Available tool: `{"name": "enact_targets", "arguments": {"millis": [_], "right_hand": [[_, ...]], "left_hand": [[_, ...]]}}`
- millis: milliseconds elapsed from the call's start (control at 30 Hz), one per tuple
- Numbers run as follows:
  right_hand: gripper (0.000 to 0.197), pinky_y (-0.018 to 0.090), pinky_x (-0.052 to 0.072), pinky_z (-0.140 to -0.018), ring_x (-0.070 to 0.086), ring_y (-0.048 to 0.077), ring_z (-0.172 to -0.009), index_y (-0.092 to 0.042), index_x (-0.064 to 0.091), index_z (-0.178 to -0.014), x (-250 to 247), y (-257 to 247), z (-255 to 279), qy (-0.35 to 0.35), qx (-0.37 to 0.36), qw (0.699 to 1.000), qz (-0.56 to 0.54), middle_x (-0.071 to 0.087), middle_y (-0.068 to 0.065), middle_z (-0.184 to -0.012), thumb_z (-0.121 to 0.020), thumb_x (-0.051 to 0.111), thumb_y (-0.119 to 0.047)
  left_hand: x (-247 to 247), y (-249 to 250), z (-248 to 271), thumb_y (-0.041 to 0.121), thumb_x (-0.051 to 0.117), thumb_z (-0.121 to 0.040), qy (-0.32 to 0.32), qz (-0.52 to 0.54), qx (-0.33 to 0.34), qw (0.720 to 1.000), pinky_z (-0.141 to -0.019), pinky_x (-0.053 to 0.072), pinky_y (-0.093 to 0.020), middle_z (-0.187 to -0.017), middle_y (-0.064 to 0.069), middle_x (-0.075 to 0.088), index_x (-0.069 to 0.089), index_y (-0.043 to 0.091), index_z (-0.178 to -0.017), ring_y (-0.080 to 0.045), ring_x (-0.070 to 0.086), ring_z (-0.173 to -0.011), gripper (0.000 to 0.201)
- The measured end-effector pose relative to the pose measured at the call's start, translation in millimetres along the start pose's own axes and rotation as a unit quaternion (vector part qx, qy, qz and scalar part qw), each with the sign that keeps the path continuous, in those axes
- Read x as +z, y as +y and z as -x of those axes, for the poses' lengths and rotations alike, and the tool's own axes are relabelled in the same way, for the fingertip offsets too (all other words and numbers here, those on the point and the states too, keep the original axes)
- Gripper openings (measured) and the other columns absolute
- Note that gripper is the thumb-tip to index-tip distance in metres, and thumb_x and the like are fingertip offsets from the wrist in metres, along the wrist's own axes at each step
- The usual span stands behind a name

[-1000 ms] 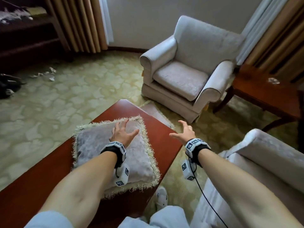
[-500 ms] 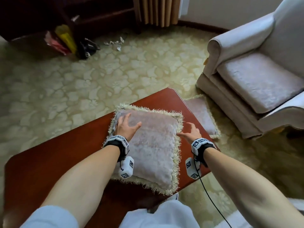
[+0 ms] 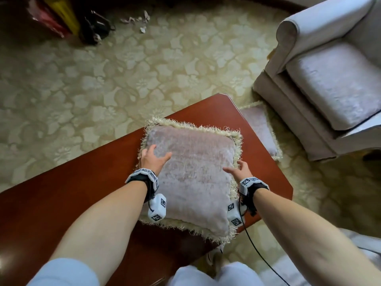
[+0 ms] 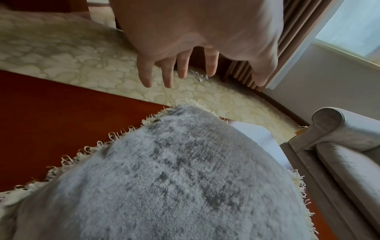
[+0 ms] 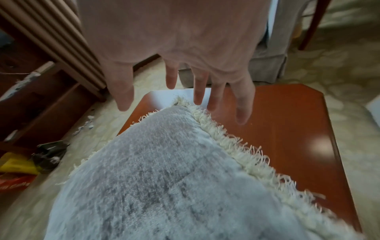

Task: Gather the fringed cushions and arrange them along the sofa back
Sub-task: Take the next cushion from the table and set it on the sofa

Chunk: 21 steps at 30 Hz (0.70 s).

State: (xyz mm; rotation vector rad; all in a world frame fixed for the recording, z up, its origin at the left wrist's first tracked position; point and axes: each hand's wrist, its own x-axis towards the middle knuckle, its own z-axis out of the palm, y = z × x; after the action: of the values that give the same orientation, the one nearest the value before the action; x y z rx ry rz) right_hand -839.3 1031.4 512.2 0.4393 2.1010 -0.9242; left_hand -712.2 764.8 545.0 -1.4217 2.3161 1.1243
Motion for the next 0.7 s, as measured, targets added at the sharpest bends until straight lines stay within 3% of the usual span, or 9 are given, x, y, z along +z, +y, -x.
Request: {"name": "enact_targets", "arguments": {"millis": [200,333,467,533,600,700], "right_hand": [[0.070,0.033,0.034,-0.093,0.045,0.032,-0.129,-0.006,0.037,-0.142,49.3,9.6,-26.3,0.029,0.066,0.996,-0.057,0.044,0.015,-0.142,-0.084,0.074,-0.020],[0.058,0.041,0.039,-0.105,0.050,0.033,-0.125,-0.010,0.042,-0.139,74.0,15.7,-42.5,0.046,0.103,0.993,-0.034,0.047,0.014,-0.143,-0.087,0.066,-0.020],[0.049,0.038,0.042,-0.099,0.053,0.034,-0.118,-0.016,0.047,-0.133,85.7,25.9,-58.1,0.079,0.106,0.991,0.017,0.049,0.017,-0.138,-0.086,0.062,-0.016],[0.052,0.036,0.042,-0.097,0.052,0.034,-0.118,-0.017,0.044,-0.132,90.5,32.3,-65.5,0.086,0.117,0.989,0.024,0.046,0.017,-0.139,-0.085,0.065,-0.018],[0.065,0.040,0.038,-0.103,0.046,0.035,-0.124,-0.018,0.037,-0.138,95.1,35.7,-70.0,0.113,0.132,0.984,0.027,0.041,0.020,-0.141,-0.083,0.071,-0.021],[0.098,0.050,0.028,-0.111,0.034,0.039,-0.133,-0.015,0.019,-0.147,100.1,35.8,-71.9,0.164,0.178,0.969,0.038,0.030,0.023,-0.147,-0.073,0.081,-0.033]], "left_hand": [[34.4,-25.4,-49.6,0.061,0.069,-0.077,-0.051,-0.013,-0.022,0.998,-0.102,0.038,-0.043,-0.146,-0.010,0.039,0.045,0.022,-0.139,-0.031,0.045,-0.128,0.077],[50.4,-45.9,-76.0,0.059,0.064,-0.082,-0.057,-0.002,-0.048,0.997,-0.099,0.040,-0.039,-0.140,-0.011,0.047,0.048,0.023,-0.138,-0.031,0.049,-0.123,0.068],[61.8,-62.8,-99.1,0.056,0.064,-0.081,-0.046,-0.022,-0.046,0.998,-0.099,0.043,-0.041,-0.124,-0.010,0.052,0.059,0.027,-0.112,-0.032,0.054,-0.112,0.044],[67.4,-68.8,-108.9,0.050,0.070,-0.079,-0.037,-0.023,-0.048,0.998,-0.099,0.043,-0.043,-0.120,-0.009,0.051,0.053,0.027,-0.099,-0.032,0.053,-0.110,0.034],[71.2,-74.1,-116.2,0.047,0.075,-0.076,-0.027,-0.034,-0.060,0.997,-0.101,0.039,-0.043,-0.123,-0.012,0.049,0.049,0.022,-0.104,-0.033,0.049,-0.116,0.046],[71.6,-77.7,-123.1,0.054,0.079,-0.069,-0.017,-0.065,-0.106,0.992,-0.108,0.030,-0.048,-0.143,-0.022,0.037,0.035,0.012,-0.133,-0.037,0.034,-0.132,0.089]]}}
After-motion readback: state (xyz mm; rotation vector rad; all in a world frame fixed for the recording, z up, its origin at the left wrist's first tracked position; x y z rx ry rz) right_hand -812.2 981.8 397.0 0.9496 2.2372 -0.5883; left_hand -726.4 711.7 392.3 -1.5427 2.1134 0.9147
